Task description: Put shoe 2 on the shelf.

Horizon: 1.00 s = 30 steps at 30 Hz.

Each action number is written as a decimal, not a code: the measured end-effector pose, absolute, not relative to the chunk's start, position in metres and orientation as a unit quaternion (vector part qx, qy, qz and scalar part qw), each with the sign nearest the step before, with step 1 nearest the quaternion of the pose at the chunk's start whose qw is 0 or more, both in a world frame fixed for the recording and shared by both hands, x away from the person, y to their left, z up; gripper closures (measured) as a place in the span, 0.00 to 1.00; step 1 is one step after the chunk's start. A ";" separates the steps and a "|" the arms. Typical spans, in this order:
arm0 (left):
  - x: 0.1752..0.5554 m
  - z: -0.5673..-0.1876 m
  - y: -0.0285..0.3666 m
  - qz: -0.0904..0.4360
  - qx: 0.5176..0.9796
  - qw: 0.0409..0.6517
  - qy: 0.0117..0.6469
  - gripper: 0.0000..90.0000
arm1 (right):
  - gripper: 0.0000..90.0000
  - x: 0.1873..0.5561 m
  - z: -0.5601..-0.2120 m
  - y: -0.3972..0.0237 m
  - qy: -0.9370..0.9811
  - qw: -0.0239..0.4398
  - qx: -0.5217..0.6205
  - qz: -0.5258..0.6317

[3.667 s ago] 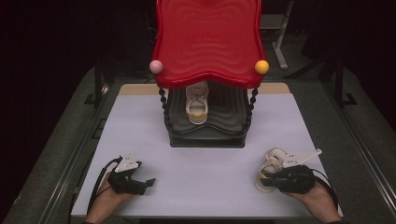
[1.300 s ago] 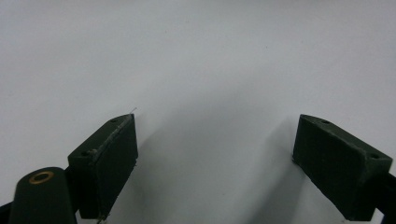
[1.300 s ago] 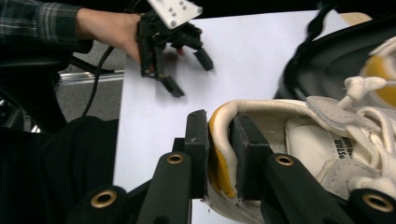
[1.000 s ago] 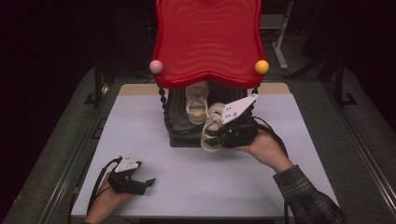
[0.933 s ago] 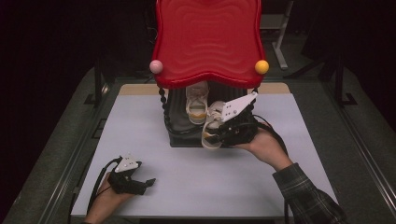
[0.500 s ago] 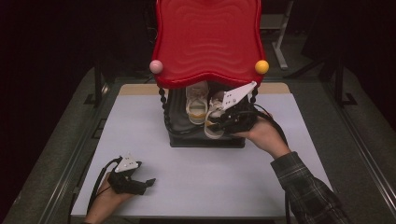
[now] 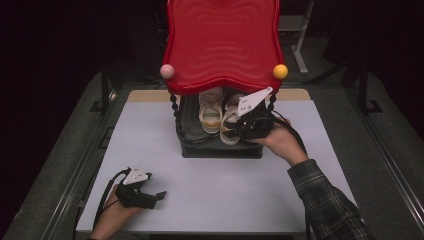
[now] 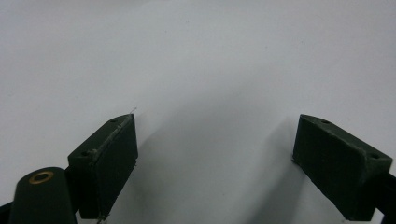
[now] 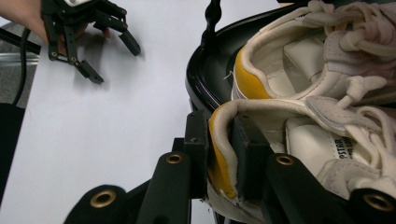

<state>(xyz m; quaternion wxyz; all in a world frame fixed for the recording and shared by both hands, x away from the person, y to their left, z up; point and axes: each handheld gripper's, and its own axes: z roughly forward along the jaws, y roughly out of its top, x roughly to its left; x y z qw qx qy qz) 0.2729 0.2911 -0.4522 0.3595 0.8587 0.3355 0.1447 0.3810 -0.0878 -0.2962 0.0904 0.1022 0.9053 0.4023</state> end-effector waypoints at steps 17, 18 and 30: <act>0.273 -0.452 0.291 0.145 0.859 0.359 0.335 0.15 | 0.81 0.385 -0.303 -0.087 0.906 0.120 0.111 0.391; 0.273 -0.452 0.291 0.145 0.859 0.359 0.335 0.15 | 0.78 0.384 -0.302 -0.088 0.905 0.124 0.113 0.391; 0.279 -0.437 0.270 0.116 0.868 0.351 0.332 0.26 | 0.70 0.356 -0.279 -0.117 0.878 0.139 0.144 0.434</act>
